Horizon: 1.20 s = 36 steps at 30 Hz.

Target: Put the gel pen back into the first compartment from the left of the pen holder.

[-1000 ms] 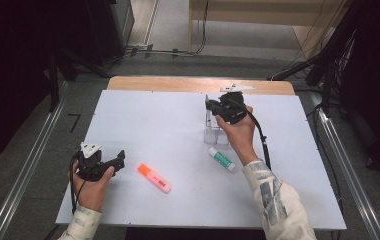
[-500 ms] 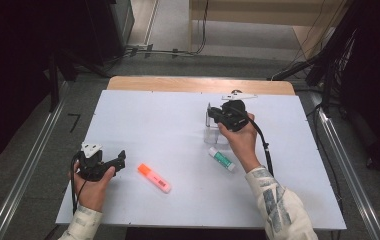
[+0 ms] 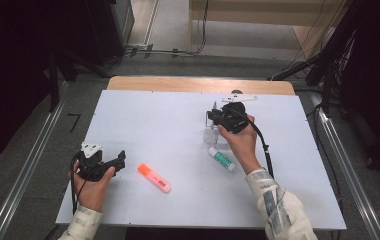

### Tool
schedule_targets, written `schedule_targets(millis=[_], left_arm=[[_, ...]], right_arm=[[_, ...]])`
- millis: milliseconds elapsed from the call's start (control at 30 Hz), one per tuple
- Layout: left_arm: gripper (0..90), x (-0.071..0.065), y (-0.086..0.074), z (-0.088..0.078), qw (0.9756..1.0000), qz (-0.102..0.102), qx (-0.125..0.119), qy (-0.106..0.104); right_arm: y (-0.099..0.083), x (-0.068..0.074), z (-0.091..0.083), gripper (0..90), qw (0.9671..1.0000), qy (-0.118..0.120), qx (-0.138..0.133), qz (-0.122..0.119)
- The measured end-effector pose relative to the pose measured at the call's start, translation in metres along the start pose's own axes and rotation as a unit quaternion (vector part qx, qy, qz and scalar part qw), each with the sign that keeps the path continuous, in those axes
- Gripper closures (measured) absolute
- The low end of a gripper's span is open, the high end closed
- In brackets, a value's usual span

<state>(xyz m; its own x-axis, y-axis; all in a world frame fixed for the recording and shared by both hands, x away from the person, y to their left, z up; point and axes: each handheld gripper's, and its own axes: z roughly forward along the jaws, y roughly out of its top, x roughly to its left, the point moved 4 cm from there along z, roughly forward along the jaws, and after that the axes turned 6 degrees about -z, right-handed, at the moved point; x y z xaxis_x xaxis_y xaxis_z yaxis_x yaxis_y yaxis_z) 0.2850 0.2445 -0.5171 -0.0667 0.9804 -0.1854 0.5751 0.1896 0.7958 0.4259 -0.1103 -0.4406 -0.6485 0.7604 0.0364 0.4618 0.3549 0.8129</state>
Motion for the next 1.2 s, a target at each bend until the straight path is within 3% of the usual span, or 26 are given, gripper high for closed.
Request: schedule_targets(millis=[167,500,733,1200], left_arm=[[12.7,0.0,0.0,0.0,1.0,0.0,0.0,0.0],[12.8,0.0,0.0,0.0,1.0,0.0,0.001,-0.001],[12.7,-0.001,-0.001,0.001,1.0,0.003,0.003,0.0],[12.7,-0.002,-0.001,0.001,1.0,0.003,0.003,0.002]], right_arm=[[-0.003,0.0,-0.003,70.4,1.0,0.001,-0.004,0.001],[-0.012,0.003,-0.014,57.4,0.9998,-0.006,-0.017,-0.005],[-0.015,0.01,-0.025,48.4,0.9996,0.008,-0.027,-0.007],[-0.044,0.027,-0.045,31.0,0.9992,0.009,-0.034,-0.018]])
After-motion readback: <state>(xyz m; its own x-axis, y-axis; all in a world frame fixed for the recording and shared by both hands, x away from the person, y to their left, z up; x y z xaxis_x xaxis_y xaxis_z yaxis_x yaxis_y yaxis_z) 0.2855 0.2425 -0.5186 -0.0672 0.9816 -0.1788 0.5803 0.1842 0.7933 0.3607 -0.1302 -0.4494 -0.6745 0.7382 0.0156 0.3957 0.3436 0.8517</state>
